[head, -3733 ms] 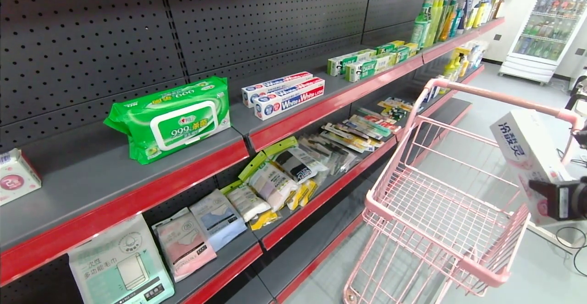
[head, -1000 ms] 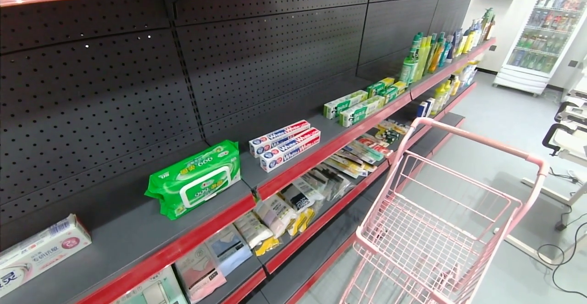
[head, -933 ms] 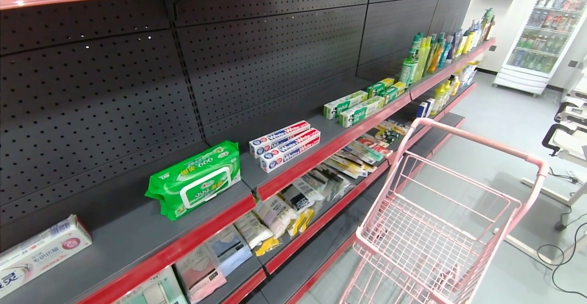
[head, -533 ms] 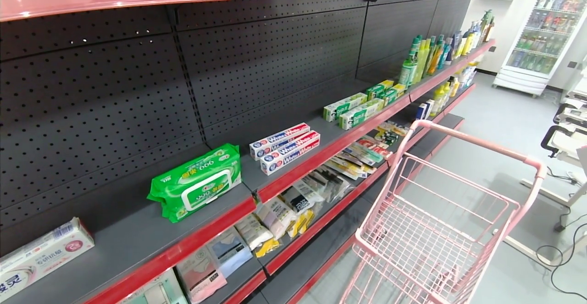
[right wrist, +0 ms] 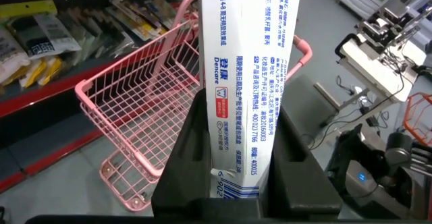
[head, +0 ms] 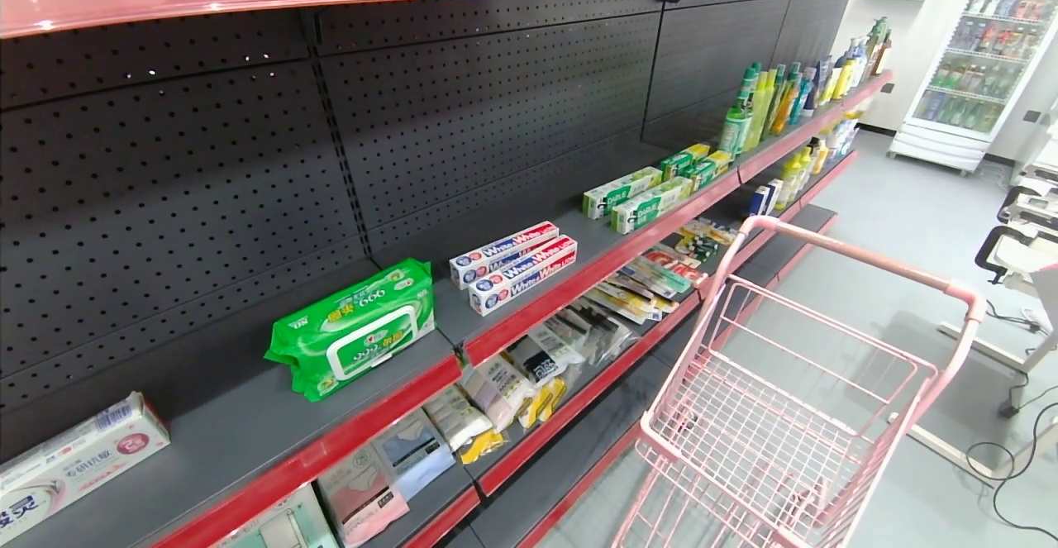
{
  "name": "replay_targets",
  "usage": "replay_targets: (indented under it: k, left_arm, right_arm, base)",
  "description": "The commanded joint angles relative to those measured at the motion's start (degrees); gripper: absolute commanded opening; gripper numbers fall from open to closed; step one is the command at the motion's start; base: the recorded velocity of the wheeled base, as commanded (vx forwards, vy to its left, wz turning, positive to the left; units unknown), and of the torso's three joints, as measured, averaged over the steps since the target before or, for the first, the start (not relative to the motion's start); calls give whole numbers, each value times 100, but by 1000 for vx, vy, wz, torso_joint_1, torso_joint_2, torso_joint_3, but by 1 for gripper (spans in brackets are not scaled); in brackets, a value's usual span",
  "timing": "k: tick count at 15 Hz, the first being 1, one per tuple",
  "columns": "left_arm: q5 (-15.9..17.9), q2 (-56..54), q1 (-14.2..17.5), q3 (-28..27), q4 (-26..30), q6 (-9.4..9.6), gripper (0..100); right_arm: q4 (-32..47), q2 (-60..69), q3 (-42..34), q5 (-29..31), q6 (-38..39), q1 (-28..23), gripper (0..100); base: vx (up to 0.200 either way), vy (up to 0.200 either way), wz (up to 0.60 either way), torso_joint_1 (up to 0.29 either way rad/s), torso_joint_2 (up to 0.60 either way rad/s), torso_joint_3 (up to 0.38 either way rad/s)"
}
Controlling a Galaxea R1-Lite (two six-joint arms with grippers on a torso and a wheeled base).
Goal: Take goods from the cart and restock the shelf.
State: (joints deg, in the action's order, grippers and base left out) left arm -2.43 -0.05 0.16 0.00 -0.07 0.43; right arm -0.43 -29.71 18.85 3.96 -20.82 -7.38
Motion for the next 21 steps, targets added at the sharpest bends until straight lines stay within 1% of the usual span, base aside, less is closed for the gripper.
replay_targets:
  k: [1, 21]
  left_arm:
    - [-12, 5, 2, 0, -1, -8, 100]
    - [-12, 5, 2, 0, -1, -8, 100]
  right_arm:
    - [-1, -9, -4, -1, -1, -1, 0]
    - [8, 0, -65, -1, -80, -1, 0]
  base:
    - [0, 0, 0, 0, 0, 0]
    - [0, 0, 600, 3, 2, 3]
